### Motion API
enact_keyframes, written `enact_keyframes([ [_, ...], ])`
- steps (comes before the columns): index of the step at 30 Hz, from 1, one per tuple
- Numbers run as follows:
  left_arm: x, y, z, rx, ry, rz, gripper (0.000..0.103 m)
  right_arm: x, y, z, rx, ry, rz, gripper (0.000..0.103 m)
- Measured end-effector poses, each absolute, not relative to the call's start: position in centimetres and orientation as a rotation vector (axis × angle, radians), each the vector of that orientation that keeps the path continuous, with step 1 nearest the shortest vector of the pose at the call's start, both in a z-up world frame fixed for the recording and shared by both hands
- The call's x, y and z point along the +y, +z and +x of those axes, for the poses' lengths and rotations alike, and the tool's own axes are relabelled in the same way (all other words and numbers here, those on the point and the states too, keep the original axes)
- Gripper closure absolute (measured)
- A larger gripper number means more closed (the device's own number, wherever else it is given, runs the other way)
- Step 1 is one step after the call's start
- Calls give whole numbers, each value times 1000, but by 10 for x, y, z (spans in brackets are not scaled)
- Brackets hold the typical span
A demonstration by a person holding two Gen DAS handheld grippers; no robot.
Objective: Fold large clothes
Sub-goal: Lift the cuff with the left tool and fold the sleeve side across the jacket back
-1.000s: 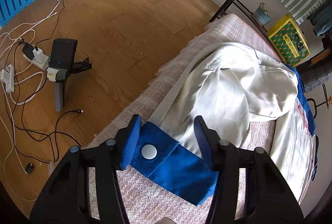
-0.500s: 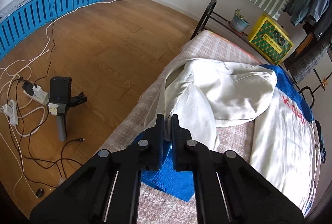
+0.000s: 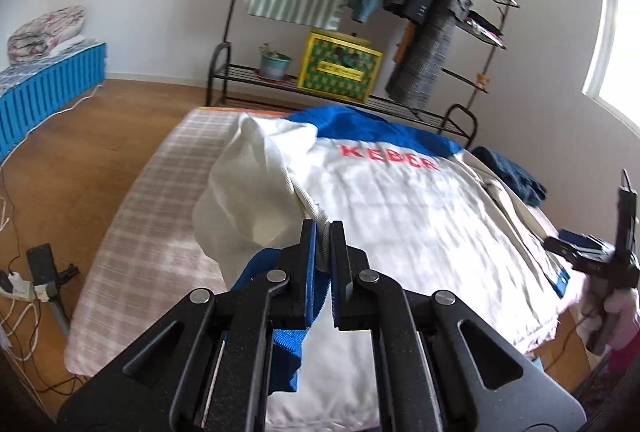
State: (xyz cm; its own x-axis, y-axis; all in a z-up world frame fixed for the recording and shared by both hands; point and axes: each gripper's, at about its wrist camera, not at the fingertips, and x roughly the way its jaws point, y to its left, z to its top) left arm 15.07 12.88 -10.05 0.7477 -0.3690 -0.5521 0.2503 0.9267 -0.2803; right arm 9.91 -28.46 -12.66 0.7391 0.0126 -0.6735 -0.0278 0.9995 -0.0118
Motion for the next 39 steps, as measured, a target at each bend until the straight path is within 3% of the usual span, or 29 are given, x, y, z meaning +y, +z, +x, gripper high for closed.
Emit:
enact_keyframes([
  [7, 43, -134, 102, 746, -534, 21, 99, -274, -143, 128, 832, 212, 130, 23],
  [11, 28, -138, 81, 773, -607, 94, 97, -260, -148, 160, 860, 305, 201, 22],
  [18, 32, -128, 52, 775, -681, 131, 87, -205, -163, 227, 932, 457, 369, 22],
  [19, 36, -124, 50, 770, -668, 123, 81, -195, -165, 235, 946, 486, 388, 19],
  [20, 43, -120, 49, 770, -651, 102, 68, -183, -169, 244, 968, 522, 409, 18],
  [24, 83, -115, 68, 787, -534, -12, 64, -142, -198, 270, 1063, 517, 416, 16],
  [26, 105, -118, 77, 803, -468, -71, 64, -127, -213, 280, 1109, 468, 357, 26],
  [27, 115, -122, 82, 819, -442, -111, 64, -123, -223, 284, 1138, 451, 338, 47],
  [28, 123, -126, 91, 841, -423, -149, 64, -123, -234, 287, 1175, 449, 344, 81],
  [30, 133, -138, 103, 883, -390, -197, 64, -134, -250, 284, 1217, 453, 421, 99],
  [31, 135, -144, 107, 897, -382, -211, 64, -145, -251, 279, 1211, 466, 480, 103],
  [35, 130, -171, 125, 985, -394, -299, 64, -206, -249, 245, 1106, 440, 652, 99],
  [36, 127, -178, 128, 1011, -405, -328, 64, -217, -252, 241, 1126, 366, 606, 95],
  [39, 110, -199, 136, 1076, -445, -393, 62, -237, -253, 224, 1166, 328, 535, 68],
])
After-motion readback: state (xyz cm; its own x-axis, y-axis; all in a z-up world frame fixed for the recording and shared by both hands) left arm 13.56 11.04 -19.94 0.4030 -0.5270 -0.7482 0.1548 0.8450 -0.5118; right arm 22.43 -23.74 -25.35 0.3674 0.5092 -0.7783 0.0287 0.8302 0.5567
